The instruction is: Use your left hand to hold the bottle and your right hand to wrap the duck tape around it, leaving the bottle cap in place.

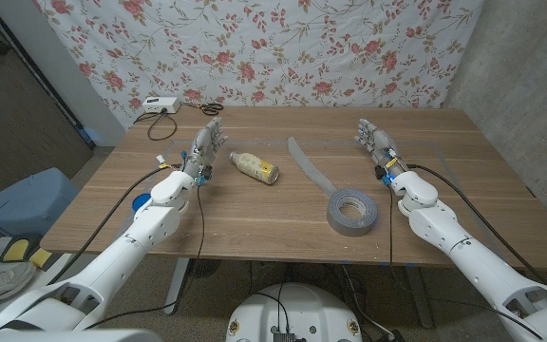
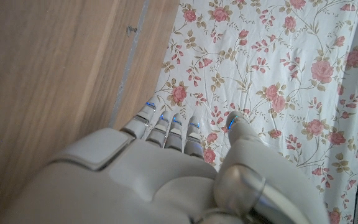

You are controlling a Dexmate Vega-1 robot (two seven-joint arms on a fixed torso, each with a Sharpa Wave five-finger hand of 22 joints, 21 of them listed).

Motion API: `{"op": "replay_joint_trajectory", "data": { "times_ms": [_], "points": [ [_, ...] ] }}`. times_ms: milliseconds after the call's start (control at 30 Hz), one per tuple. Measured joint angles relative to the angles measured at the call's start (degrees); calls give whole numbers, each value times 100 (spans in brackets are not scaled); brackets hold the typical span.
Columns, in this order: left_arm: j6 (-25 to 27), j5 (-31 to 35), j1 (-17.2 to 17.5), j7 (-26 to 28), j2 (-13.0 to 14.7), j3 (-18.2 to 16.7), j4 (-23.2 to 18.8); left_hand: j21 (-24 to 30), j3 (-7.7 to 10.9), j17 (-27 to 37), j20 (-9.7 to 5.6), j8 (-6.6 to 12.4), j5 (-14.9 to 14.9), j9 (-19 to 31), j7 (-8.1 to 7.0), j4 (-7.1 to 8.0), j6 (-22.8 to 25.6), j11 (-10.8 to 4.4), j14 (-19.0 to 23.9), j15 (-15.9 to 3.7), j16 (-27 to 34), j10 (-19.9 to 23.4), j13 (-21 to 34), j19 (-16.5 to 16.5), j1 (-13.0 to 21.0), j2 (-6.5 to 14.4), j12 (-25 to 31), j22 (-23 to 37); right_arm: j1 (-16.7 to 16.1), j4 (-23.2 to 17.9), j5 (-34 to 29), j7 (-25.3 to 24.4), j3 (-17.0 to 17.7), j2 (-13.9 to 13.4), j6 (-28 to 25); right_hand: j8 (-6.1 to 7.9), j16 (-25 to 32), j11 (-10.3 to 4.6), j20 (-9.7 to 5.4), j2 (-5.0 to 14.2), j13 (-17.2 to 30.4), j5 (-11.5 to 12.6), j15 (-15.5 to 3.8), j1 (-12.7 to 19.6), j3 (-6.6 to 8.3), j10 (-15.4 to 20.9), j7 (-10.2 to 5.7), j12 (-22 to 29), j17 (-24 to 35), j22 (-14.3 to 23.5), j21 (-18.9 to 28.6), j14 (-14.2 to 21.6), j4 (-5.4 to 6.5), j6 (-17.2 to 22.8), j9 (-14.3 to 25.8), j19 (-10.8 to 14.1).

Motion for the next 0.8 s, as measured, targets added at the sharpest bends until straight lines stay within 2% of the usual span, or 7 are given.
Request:
{"op": "replay_joint_trajectory", "data": {
  "times_ms": [100, 133, 200, 333, 733, 800],
  "points": [
    [138, 133, -13, -93, -30, -96, -37, 0, -118, -15, 22, 53, 0, 0, -188, -127, 32, 26, 38, 6, 25, 178, -137, -13, 46, -239, 0, -9, -99, -100, -125, -7, 131, 97, -29, 0, 0, 0, 0, -10, -14, 0, 0, 19, 0, 0, 0, 0, -13, 0, 0, 0, 0, 0, 0, 0],
    [201, 204, -13, -92, -30, -104, -51, 0, -162, -16, 109, 91, 0, 0, -289, -209, 139, 39, 156, 1, 65, 349, -206, 76, 49, -347, 19, -14, -148, -147, -205, -7, 206, 152, -39, 0, 0, 0, 0, -10, -17, 0, 0, 19, 0, 0, 0, 0, -23, 0, 0, -1, 0, 0, 0, 0],
    [333, 358, -13, -43, -21, -125, -133, 18, -218, -12, 274, 152, 0, 0, -342, -332, 447, 57, 378, 20, 107, 668, -310, 243, 105, -443, 78, -17, -208, -189, -286, 10, 297, 222, -47, 0, 0, 22, 0, -10, -17, 0, 0, 19, 0, 21, 0, 0, -44, 0, 0, -1, 0, 0, -10, 0],
    [758, 759, -30, 130, 90, -134, -453, 21, -259, 0, 384, 217, 0, 27, -332, -437, 856, 118, 618, 82, 111, 946, -396, 437, 144, -510, 110, -17, -346, -248, -500, 134, 537, 386, -45, 0, 0, 51, 0, -10, -43, 0, 54, 18, 0, 51, 0, 0, -70, -17, 0, 6, 0, 0, -17, 0],
    [2305, 2057, -323, 306, 580, 149, -1347, 21, -189, -1, 385, 217, 0, 27, -303, -507, 886, 140, 649, 113, 111, 967, -423, 437, 255, -490, 118, -16, -613, -200, -729, 551, 1135, 711, 131, 0, 0, 62, 24, -10, -70, 23, 52, 18, 0, 82, 0, 0, -123, -16, -24, 7, 0, -1, -17, -25],
    [2521, 2237, -393, 275, 699, 231, -1524, 21, -158, -1, 384, 217, 0, 27, -289, -545, 900, 87, 690, 110, 111, 1020, -423, 437, 323, -481, 118, -16, -664, -187, -750, 629, 1236, 767, 168, 0, 0, 84, 46, -10, -70, 22, 52, 18, 0, 104, 0, 0, -147, -16, -24, 7, 0, -1, -17, -3]
  ]
}}
